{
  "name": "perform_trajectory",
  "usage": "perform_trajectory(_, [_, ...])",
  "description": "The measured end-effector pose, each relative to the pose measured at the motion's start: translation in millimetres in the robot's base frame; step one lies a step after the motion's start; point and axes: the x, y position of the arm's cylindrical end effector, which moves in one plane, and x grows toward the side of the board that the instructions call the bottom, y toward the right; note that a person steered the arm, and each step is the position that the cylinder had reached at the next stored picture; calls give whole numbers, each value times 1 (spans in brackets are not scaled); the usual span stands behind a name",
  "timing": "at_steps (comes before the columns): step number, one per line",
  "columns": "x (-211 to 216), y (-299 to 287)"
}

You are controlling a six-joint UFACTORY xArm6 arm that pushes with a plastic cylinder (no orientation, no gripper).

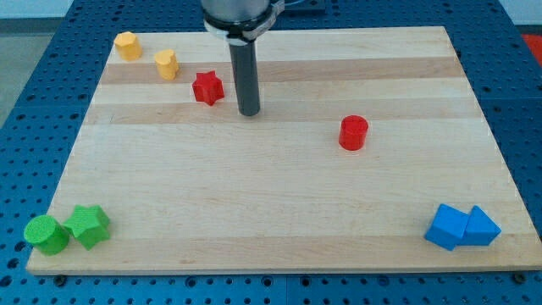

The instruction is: Move the red circle towards bottom right of red star

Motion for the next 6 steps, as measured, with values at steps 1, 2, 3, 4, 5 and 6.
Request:
perform_trajectory(1, [-16, -18])
perform_trajectory(2, [-25, -48])
perform_trajectory(3, [-27, -64])
perform_trajectory(4, [-27, -42])
perform_trajectory(5, [-27, 38])
perform_trajectory(6, [-22, 135])
